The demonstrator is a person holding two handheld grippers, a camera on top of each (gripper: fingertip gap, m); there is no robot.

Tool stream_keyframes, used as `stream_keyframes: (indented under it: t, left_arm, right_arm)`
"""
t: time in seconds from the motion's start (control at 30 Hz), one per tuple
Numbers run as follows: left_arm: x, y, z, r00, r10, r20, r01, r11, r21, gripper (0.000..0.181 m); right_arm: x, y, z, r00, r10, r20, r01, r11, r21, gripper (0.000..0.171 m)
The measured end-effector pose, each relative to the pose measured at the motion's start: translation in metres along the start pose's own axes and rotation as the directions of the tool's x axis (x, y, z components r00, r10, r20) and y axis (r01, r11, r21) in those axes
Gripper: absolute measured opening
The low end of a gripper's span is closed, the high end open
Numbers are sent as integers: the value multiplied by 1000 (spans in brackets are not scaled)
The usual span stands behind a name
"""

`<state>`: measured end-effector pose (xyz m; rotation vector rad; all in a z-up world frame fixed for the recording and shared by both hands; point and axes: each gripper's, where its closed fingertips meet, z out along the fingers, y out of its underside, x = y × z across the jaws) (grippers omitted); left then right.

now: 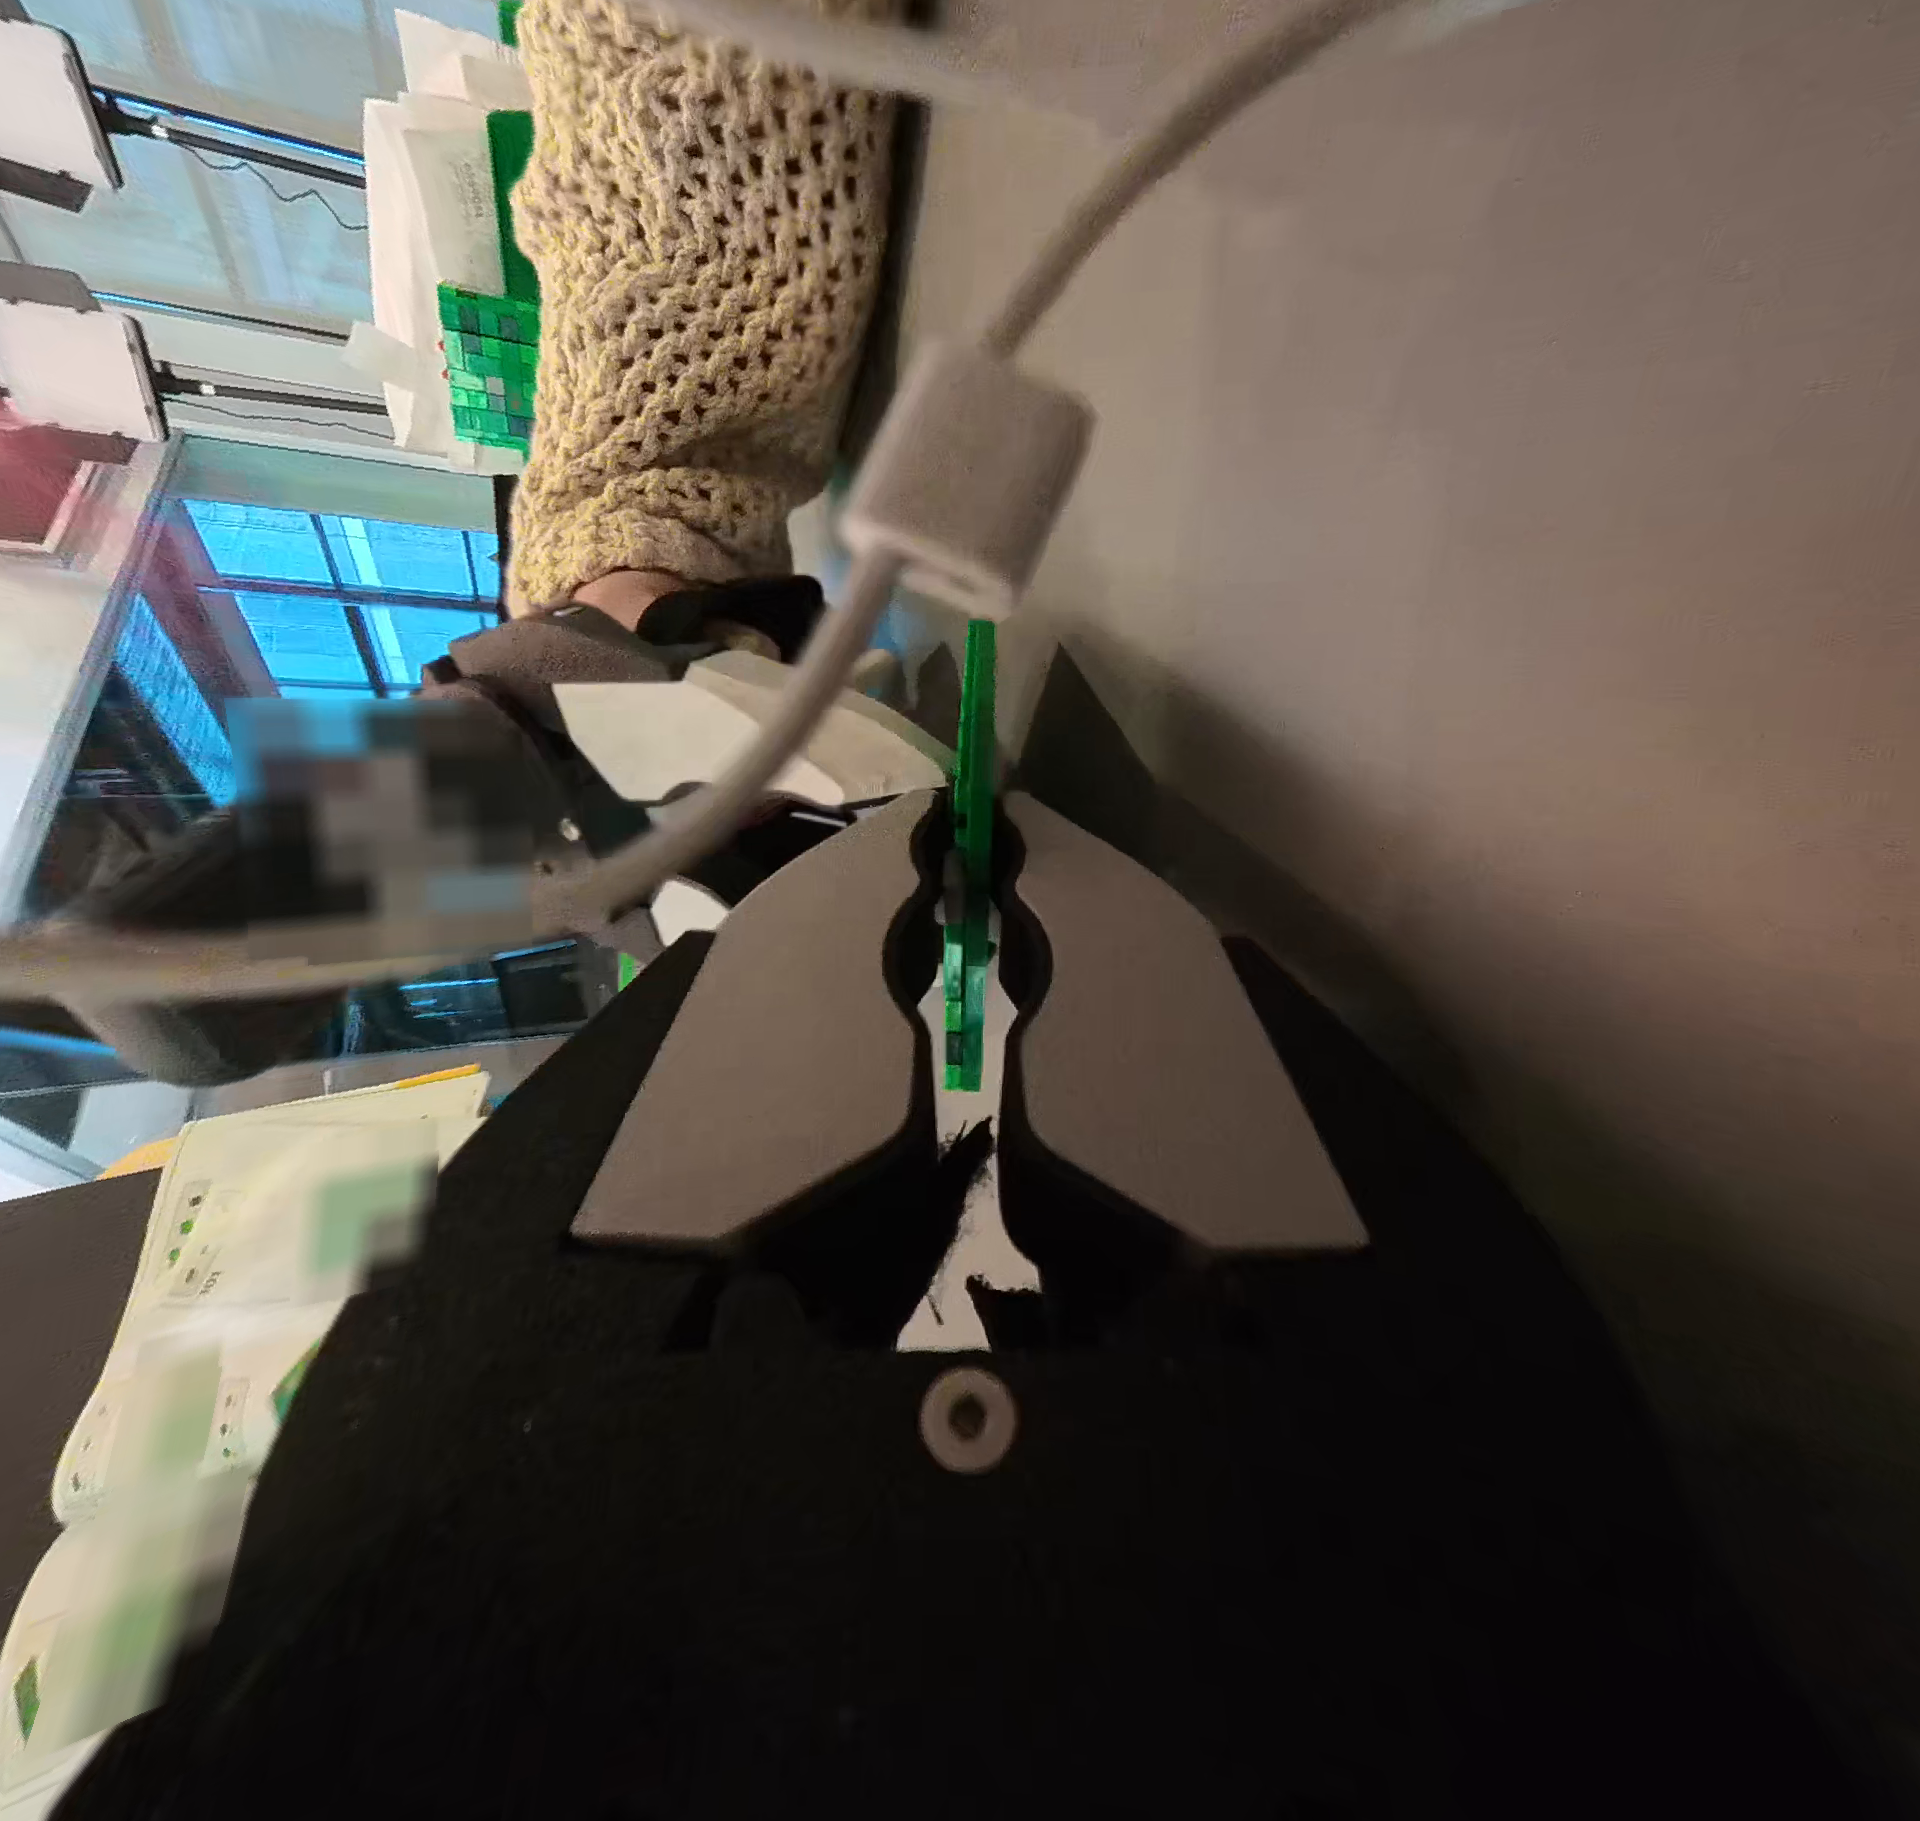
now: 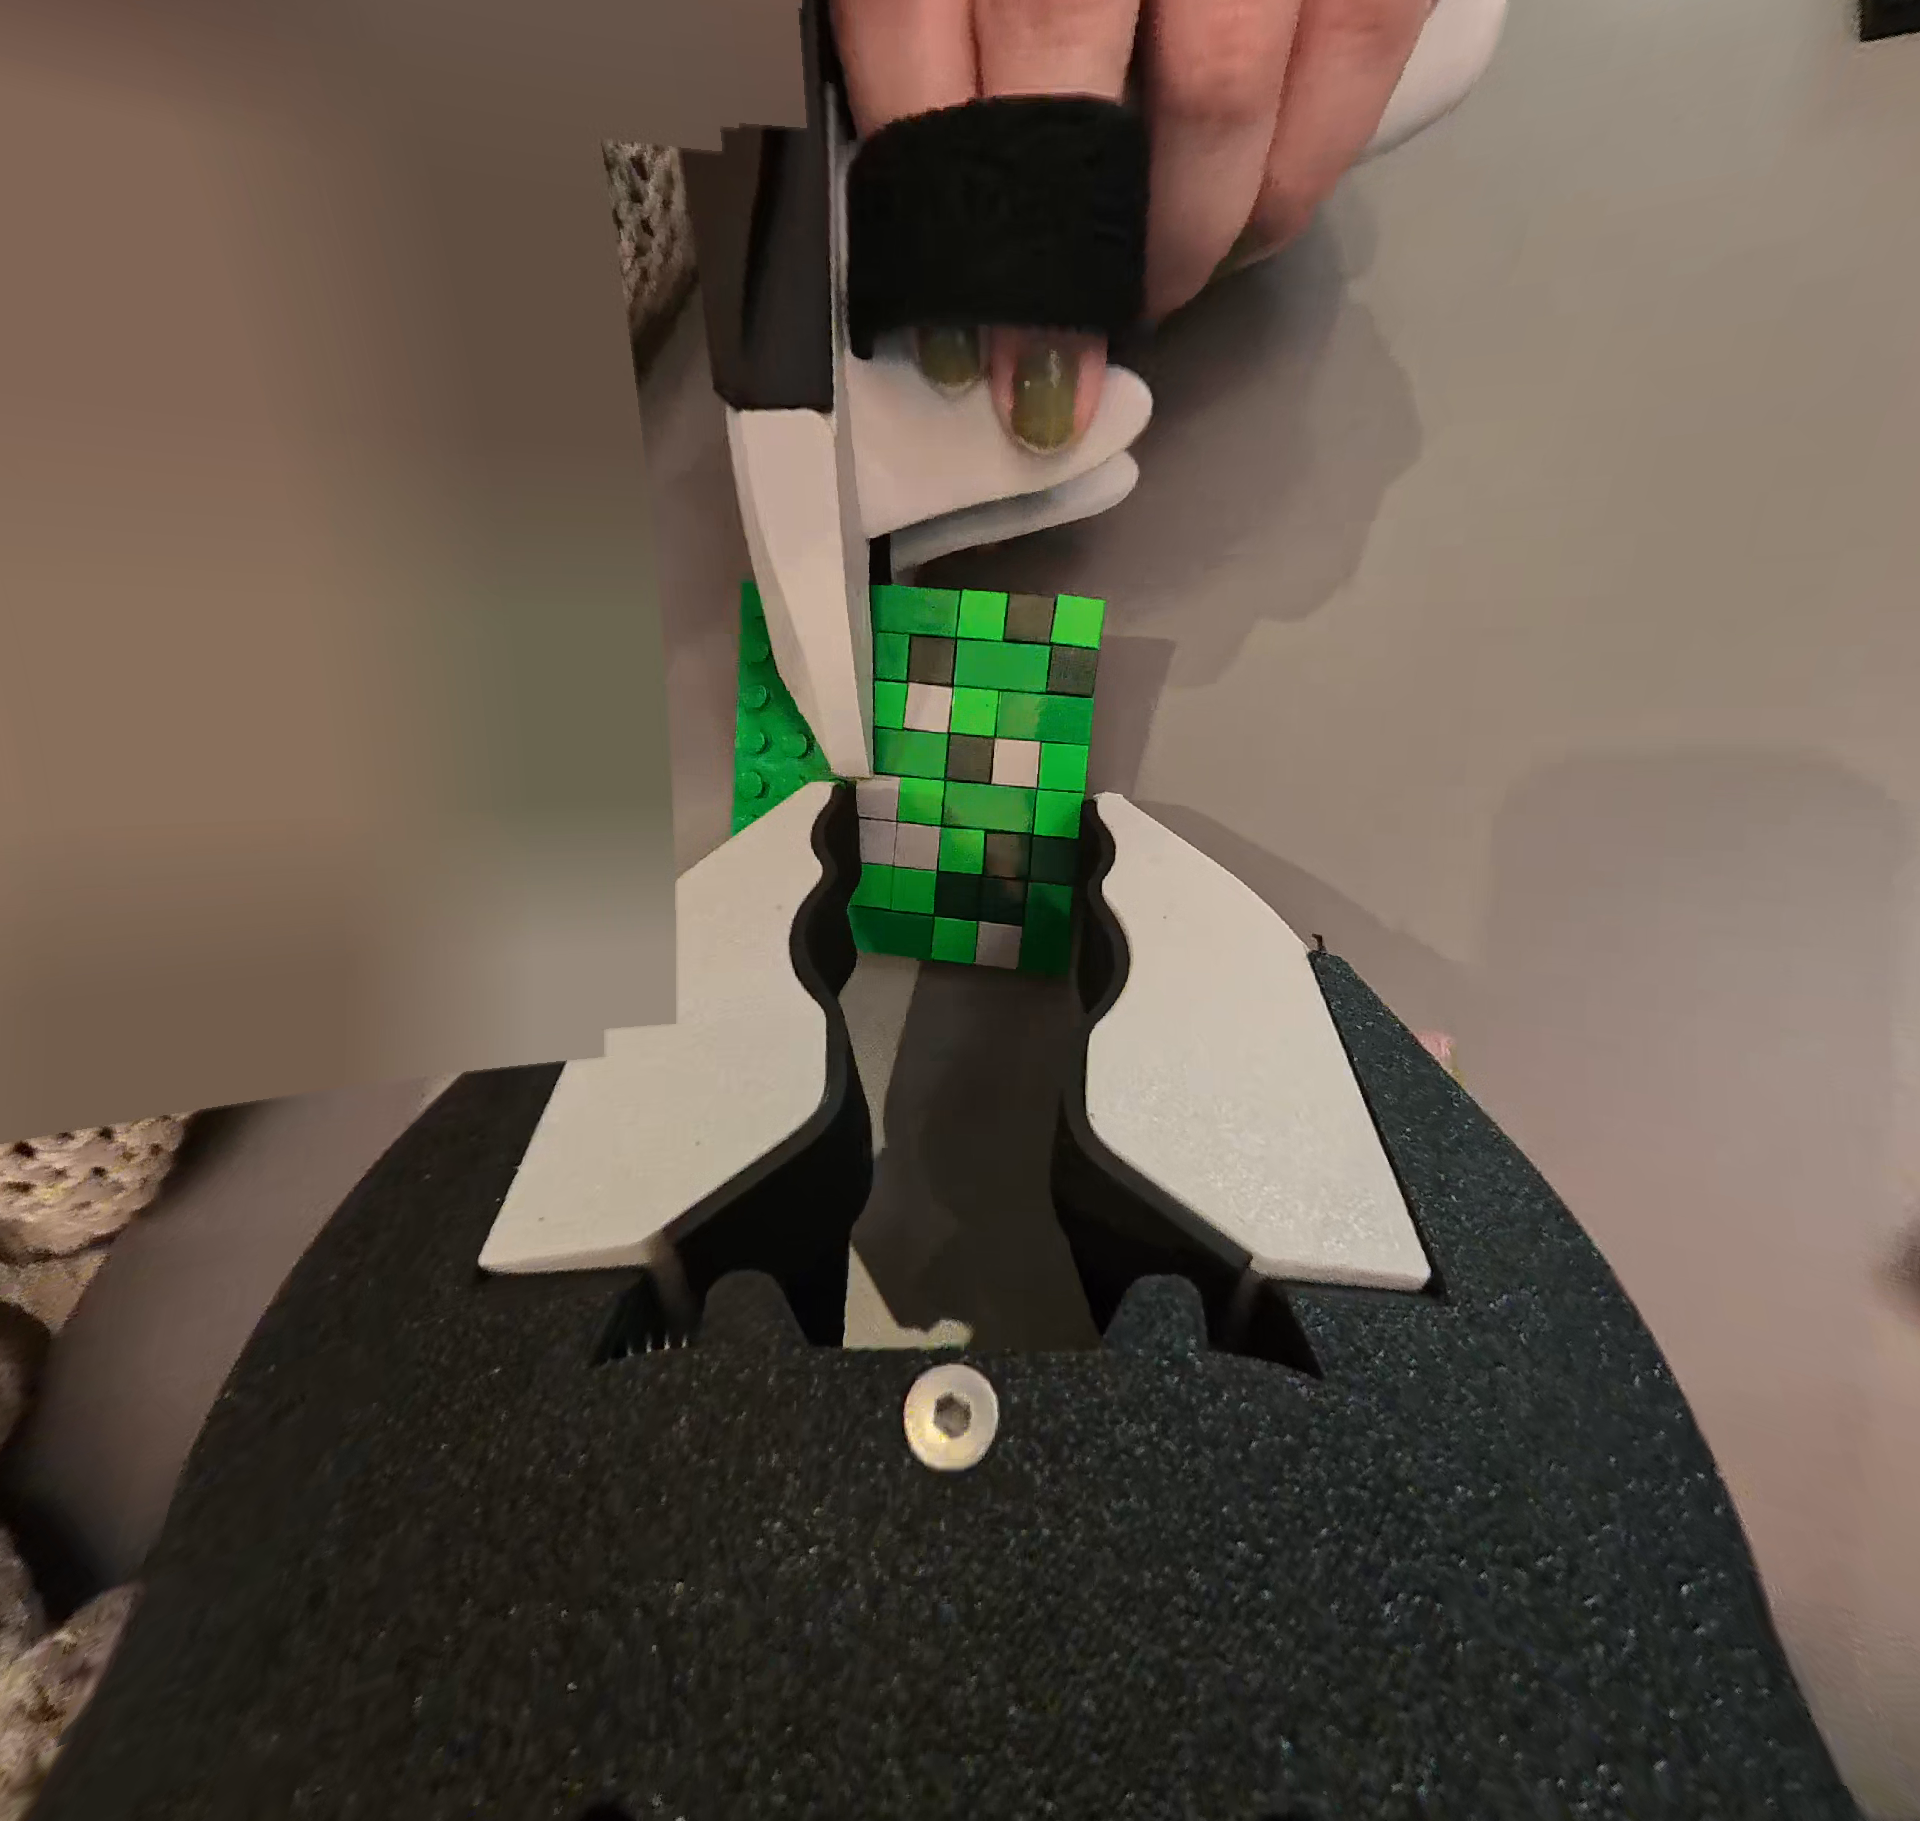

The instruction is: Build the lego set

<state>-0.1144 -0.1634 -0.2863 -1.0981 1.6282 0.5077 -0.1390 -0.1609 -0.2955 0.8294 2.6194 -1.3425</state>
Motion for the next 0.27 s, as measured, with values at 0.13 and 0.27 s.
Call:
stream_keyframes:
  t: [0.13,0.27]
  left_arm:
    - [-5,1,-4,999,28,35,-28,999,-18,6]
    - [-4,-4,-6,998,51,31,-51,999,-7,6]
  right_arm:
    - [1,-5,-3,995,93,41,-95,994,58,40]
    - [3,-8,-5,985,156,69,-161,983,87,30]
